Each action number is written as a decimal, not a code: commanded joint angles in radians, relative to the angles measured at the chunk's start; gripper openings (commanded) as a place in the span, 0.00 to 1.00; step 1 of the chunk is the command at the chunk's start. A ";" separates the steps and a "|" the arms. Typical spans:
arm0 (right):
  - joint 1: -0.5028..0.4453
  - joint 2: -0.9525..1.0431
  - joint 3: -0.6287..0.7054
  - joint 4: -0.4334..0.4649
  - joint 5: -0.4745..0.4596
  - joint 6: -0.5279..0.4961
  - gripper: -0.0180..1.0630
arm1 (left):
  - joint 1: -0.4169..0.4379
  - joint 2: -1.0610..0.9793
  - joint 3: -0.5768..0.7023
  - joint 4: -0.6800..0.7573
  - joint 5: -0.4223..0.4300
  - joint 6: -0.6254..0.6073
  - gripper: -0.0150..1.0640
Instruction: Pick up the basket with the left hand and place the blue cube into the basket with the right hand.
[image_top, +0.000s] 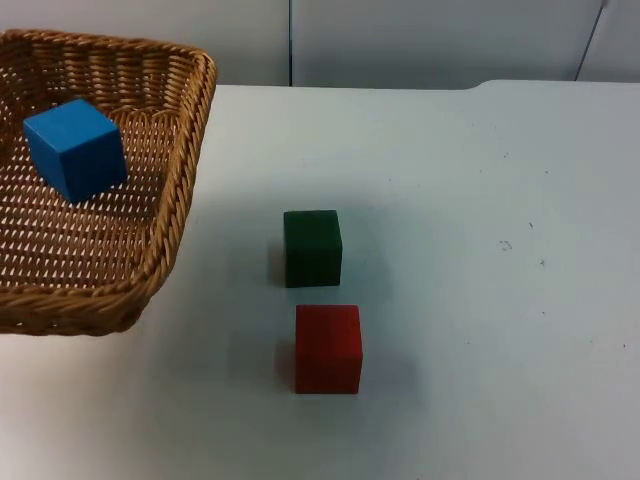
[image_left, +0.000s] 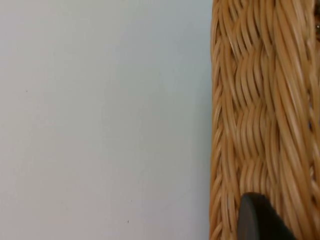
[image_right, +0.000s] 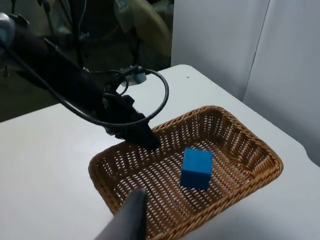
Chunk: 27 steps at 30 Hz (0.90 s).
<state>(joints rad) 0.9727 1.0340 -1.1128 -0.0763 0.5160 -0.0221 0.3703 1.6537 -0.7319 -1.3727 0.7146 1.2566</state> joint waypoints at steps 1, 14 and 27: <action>0.002 -0.069 0.066 0.004 -0.042 0.022 0.98 | -0.007 0.008 0.000 -0.059 0.019 0.025 0.01; 0.002 -0.399 0.310 -0.006 0.080 0.047 0.98 | -0.007 0.133 0.000 -0.150 0.005 0.158 0.01; 0.002 -0.417 0.401 -0.006 0.107 0.039 0.98 | -0.007 0.258 0.000 -0.262 0.005 0.298 0.01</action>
<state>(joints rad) 0.9727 0.6222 -0.7196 -0.0781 0.6324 0.0222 0.3703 1.9065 -0.7336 -1.5920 0.6829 1.5372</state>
